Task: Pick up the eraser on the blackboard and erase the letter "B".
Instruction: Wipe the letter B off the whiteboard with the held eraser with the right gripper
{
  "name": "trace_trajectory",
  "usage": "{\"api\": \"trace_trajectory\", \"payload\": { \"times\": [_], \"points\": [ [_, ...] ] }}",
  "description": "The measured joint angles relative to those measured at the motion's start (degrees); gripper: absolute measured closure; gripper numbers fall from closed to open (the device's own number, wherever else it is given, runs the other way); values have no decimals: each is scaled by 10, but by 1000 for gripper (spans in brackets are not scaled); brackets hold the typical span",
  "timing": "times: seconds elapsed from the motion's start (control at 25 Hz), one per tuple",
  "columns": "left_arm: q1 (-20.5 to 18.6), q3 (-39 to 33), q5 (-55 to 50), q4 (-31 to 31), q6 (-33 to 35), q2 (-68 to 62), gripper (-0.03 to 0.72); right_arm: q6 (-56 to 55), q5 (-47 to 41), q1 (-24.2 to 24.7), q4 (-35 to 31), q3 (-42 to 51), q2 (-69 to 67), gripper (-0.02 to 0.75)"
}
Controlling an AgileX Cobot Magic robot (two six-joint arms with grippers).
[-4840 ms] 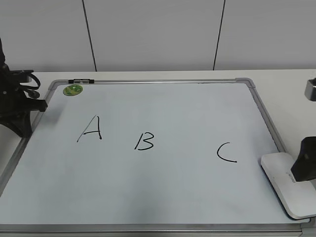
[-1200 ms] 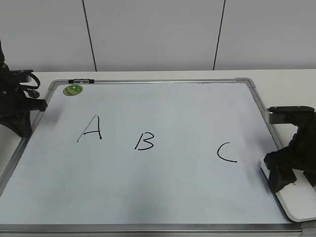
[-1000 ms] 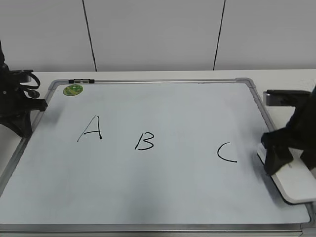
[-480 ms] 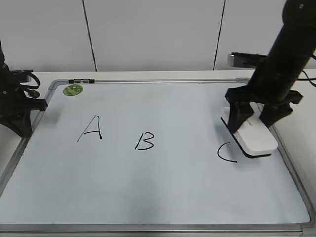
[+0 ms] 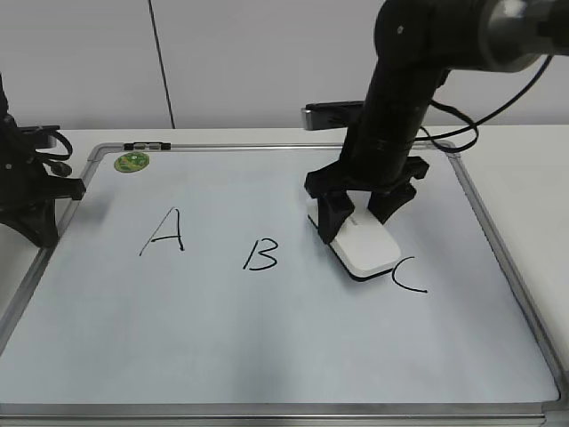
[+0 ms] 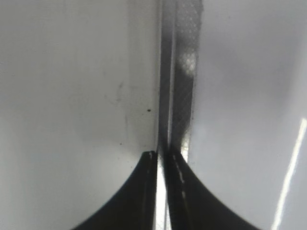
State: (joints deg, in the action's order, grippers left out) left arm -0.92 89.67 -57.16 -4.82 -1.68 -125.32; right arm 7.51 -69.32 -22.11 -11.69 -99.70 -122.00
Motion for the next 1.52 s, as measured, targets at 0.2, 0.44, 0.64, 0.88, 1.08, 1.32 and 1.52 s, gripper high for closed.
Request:
{"api": "trace_trajectory", "payload": {
  "times": [0.2, 0.44, 0.64, 0.88, 1.08, 1.32, 1.52],
  "points": [
    [0, 0, 0, -1, 0, 0, 656, -5, -1, -29, 1, -28, -36, 209],
    [0, 0, 0, -1, 0, 0, 656, -12, -2, -51, 12, -72, -65, 209],
    [0, 0, 0, -1, 0, 0, 656, -16, -3, -57, 14, -111, -93, 209],
    [0, 0, 0, -1, 0, 0, 656, -19, -4, -59, 14, -147, -119, 209],
    [0, 0, 0, -1, 2, 0, 656, -23, -5, -59, 14, -157, -142, 209],
    [0, 0, 0, -1, 3, 0, 656, -25, -5, -59, 13, -157, -144, 209],
    [0, 0, 0, -1, 5, 0, 656, -25, -5, -59, 10, -158, -144, 209]
  ]
}}
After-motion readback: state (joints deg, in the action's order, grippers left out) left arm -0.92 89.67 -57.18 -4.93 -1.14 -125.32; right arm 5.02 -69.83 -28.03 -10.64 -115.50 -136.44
